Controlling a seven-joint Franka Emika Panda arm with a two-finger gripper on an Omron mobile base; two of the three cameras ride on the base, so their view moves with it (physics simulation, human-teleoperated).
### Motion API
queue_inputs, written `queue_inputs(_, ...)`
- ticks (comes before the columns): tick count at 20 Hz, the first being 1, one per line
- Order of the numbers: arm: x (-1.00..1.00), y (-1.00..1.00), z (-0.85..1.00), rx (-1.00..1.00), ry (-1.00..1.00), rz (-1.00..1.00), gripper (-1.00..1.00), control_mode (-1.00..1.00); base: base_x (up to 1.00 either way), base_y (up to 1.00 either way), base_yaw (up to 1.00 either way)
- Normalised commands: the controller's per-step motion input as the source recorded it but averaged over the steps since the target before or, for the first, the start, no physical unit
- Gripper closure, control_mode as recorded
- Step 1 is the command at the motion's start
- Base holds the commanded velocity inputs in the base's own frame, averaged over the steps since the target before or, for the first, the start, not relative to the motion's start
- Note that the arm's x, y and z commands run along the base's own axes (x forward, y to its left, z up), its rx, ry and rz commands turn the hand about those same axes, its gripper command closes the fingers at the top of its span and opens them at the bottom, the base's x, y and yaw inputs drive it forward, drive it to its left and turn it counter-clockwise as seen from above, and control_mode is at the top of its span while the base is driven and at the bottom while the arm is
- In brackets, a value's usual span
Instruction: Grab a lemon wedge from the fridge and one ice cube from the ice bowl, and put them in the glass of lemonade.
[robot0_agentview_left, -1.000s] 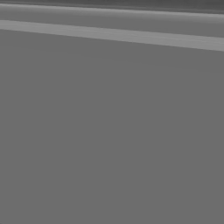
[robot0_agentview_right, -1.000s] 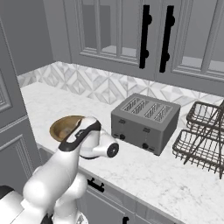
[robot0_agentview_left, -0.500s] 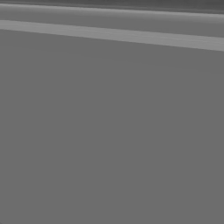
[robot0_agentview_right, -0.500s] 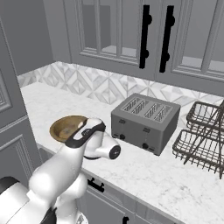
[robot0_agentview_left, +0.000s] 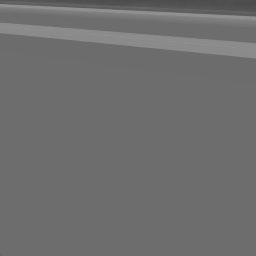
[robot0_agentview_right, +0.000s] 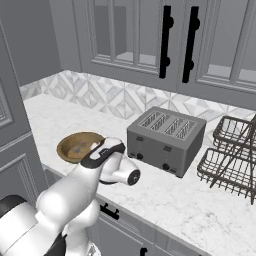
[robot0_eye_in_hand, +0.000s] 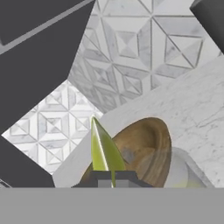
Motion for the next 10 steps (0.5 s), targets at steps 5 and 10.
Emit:
queue_inputs(5, 0.01, -0.03, -0.02, 0.00, -0.03, 0.03, 1.00, -1.00, 0.00, 0.00, 0.00)
queue_inputs(10, 0.00, 0.09, 0.53, 0.00, -0.07, 0.00, 1.00, -1.00, 0.00, 0.00, 0.00)
